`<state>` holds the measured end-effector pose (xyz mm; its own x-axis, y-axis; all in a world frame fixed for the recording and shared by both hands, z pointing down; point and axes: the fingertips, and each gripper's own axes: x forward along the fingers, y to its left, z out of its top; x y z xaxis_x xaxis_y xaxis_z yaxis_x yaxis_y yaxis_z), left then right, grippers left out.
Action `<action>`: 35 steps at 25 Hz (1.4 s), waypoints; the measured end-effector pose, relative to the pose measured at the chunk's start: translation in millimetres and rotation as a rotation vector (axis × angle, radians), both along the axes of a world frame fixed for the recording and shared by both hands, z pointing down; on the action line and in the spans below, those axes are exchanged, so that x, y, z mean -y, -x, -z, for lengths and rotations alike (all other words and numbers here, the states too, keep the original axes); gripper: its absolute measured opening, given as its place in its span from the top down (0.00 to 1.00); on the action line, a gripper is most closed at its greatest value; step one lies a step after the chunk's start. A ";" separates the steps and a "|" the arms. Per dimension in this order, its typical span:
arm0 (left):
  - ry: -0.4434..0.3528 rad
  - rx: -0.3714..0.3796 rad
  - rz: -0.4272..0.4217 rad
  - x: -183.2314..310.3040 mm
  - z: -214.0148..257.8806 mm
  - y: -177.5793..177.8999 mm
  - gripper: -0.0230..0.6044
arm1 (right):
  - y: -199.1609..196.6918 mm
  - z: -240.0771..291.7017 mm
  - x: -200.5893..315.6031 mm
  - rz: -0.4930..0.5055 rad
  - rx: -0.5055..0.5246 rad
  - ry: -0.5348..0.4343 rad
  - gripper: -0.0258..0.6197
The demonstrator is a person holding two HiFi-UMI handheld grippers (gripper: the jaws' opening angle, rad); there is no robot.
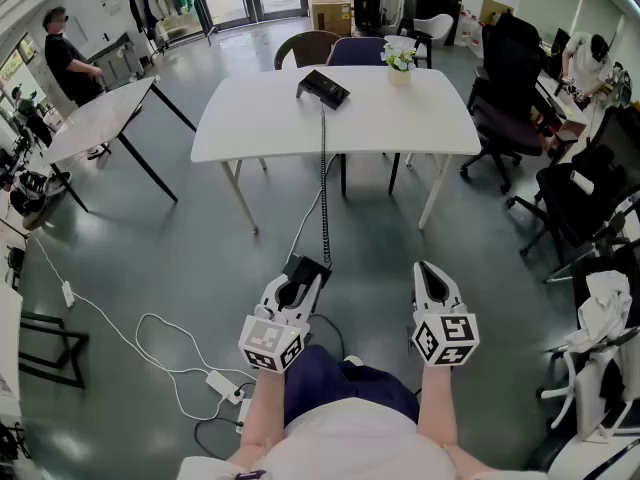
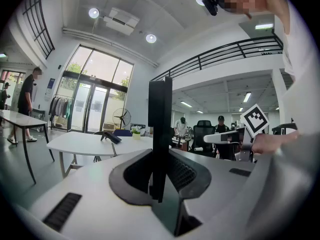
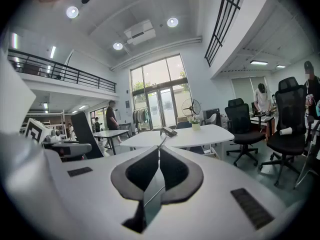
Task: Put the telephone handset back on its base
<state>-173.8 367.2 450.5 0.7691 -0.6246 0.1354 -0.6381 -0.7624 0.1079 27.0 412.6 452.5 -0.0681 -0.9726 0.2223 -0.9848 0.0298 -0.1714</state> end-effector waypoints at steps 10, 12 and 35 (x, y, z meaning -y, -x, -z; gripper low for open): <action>0.004 0.001 0.012 -12.3 -1.7 4.2 0.83 | 7.5 -3.6 -8.4 -0.005 0.016 0.003 0.90; 0.012 0.004 0.009 -15.4 -3.6 5.3 0.83 | 8.1 -7.5 -10.3 -0.016 0.029 0.014 0.90; 0.067 -0.042 0.029 38.3 -6.2 -17.8 0.83 | -8.3 -17.4 43.7 0.004 0.062 0.057 0.90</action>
<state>-156.0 329.0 456.7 0.7566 -0.6375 0.1455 -0.6538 -0.7335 0.1855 35.3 369.0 469.9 -0.0872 -0.9583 0.2723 -0.9721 0.0222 -0.2334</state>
